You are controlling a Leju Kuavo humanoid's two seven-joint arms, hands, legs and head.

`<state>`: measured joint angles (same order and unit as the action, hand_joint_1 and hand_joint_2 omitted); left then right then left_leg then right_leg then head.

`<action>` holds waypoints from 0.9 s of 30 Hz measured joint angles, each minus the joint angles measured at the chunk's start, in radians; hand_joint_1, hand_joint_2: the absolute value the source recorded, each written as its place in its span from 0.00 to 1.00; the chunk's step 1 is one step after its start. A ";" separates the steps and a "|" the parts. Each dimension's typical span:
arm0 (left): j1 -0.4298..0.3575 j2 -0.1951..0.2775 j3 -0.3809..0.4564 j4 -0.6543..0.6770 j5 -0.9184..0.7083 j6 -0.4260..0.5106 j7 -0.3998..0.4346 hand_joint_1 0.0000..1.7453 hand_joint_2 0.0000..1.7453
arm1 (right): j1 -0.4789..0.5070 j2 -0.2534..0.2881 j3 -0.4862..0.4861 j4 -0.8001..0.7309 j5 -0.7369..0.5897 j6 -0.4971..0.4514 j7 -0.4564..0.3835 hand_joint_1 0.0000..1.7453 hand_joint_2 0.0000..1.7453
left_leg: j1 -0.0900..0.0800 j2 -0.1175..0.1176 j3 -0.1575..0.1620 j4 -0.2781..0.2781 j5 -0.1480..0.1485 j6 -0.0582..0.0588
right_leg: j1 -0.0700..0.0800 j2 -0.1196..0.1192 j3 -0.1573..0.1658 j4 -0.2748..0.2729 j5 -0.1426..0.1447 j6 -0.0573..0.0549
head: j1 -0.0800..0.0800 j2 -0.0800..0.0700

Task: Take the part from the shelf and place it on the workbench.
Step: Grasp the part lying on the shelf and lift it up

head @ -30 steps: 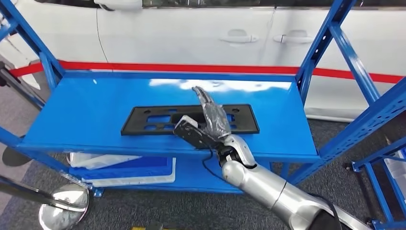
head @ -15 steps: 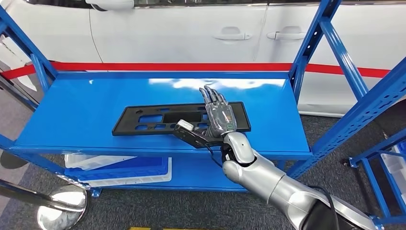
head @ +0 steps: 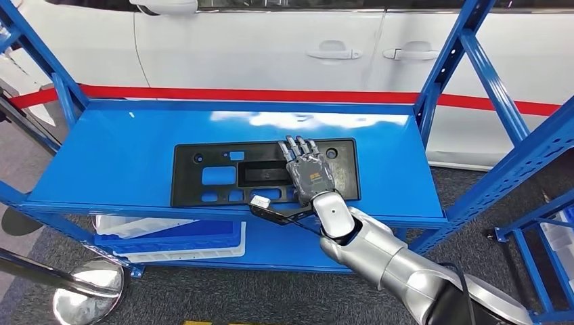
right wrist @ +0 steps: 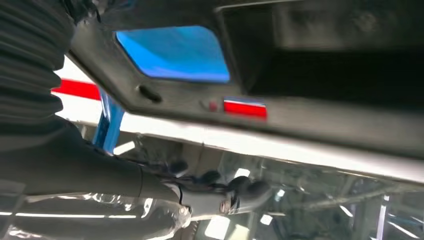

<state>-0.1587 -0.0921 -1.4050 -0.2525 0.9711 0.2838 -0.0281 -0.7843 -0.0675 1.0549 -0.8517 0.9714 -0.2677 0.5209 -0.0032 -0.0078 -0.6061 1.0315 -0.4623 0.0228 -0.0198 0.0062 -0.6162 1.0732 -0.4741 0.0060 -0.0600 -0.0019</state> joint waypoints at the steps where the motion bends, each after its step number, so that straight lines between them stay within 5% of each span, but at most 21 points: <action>1: 0.000 0.000 0.000 0.000 -0.002 0.000 0.000 0.00 0.00 | -0.001 0.000 0.001 0.002 0.017 0.016 -0.001 0.00 1.00 | -0.001 0.000 -0.003 0.003 -0.001 -0.004 | 0.003 0.002 0.001 -0.002 -0.003 -0.007 | 0.000 0.000; 4: 0.001 0.000 0.000 0.000 -0.008 -0.002 0.003 0.00 0.00 | -0.002 0.001 0.003 0.005 0.049 0.052 -0.003 0.00 1.00 | 0.002 0.001 -0.010 0.020 -0.014 -0.014 | 0.002 0.002 0.001 -0.004 0.003 -0.024 | -0.003 0.000; 8: 0.002 0.000 -0.001 0.000 -0.008 0.000 0.012 0.00 0.00 | -0.005 -0.001 0.003 0.009 0.052 0.075 -0.001 0.00 1.00 | 0.007 0.003 -0.099 0.226 -0.120 -0.030 | 0.002 -0.003 0.000 -0.006 0.006 -0.035 | -0.010 0.000; 10: 0.004 0.000 -0.001 0.000 -0.006 0.003 0.016 0.00 0.00 | -0.004 -0.006 0.003 0.010 0.037 0.075 0.007 0.00 1.00 | 0.008 0.003 -0.118 0.272 -0.121 -0.029 | 0.003 -0.003 0.001 -0.006 0.006 -0.035 | -0.010 0.000; 13: 0.003 0.001 -0.001 0.000 -0.004 0.004 0.020 0.00 0.00 | -0.005 -0.016 0.001 0.009 -0.005 0.059 0.023 0.00 1.00 | 0.006 0.002 -0.031 0.105 -0.035 -0.018 | 0.004 -0.003 0.004 -0.006 0.006 -0.034 | -0.010 0.000; 15: 0.002 0.001 -0.001 0.000 -0.005 0.005 0.024 0.00 0.00 | -0.005 -0.026 -0.005 0.005 -0.035 0.045 0.030 0.00 1.00 | 0.001 0.002 0.014 0.015 -0.014 -0.012 | 0.006 -0.002 0.003 -0.009 0.009 -0.027 | -0.009 0.000; 18: 0.004 0.003 -0.001 0.000 -0.008 0.004 0.034 0.00 0.00 | -0.004 -0.040 -0.013 -0.006 -0.073 0.032 0.033 0.00 1.00 | 0.000 0.003 0.022 -0.011 -0.009 -0.002 | 0.006 -0.001 0.004 -0.020 0.016 -0.011 | -0.009 0.000; 20: 0.004 0.004 -0.001 0.000 -0.011 0.002 0.037 0.00 0.00 | -0.002 -0.050 -0.017 -0.012 -0.092 0.028 0.033 0.00 1.00 | 0.003 0.006 0.025 -0.026 0.002 0.010 | 0.007 -0.001 -0.011 0.010 -0.011 -0.004 | -0.006 0.000; 24: 0.004 0.004 -0.002 0.000 -0.023 -0.004 0.028 0.00 0.00 | 0.006 -0.062 -0.024 -0.022 -0.111 0.019 0.031 0.00 1.00 | 0.001 0.008 0.023 -0.030 0.008 0.019 | 0.009 -0.002 -0.109 0.234 -0.115 0.000 | 0.000 0.000; 25: 0.004 0.004 -0.002 0.000 -0.027 -0.005 0.027 0.00 0.00 | 0.008 -0.064 -0.024 -0.025 -0.114 0.012 0.029 0.00 1.00 | 0.001 0.008 0.023 -0.029 0.007 0.020 | 0.009 -0.002 -0.113 0.247 -0.107 0.001 | 0.000 0.000; 27: 0.004 0.002 -0.002 0.000 -0.034 -0.005 0.027 0.00 0.00 | 0.010 -0.069 -0.025 -0.036 -0.116 -0.015 0.023 0.00 1.00 | 0.001 0.007 0.025 -0.023 0.002 0.020 | 0.008 -0.003 -0.070 0.158 -0.044 -0.001 | 0.000 0.000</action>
<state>-0.1545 -0.0903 -1.4065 -0.2522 0.9369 0.2785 -0.0007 -0.7746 -0.1369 1.0295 -0.8881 0.8557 -0.2828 0.5441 -0.0021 -0.0006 -0.5815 1.0087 -0.4598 0.0424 -0.0120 0.0036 -0.6866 1.2311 -0.5180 0.0054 -0.0599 -0.0019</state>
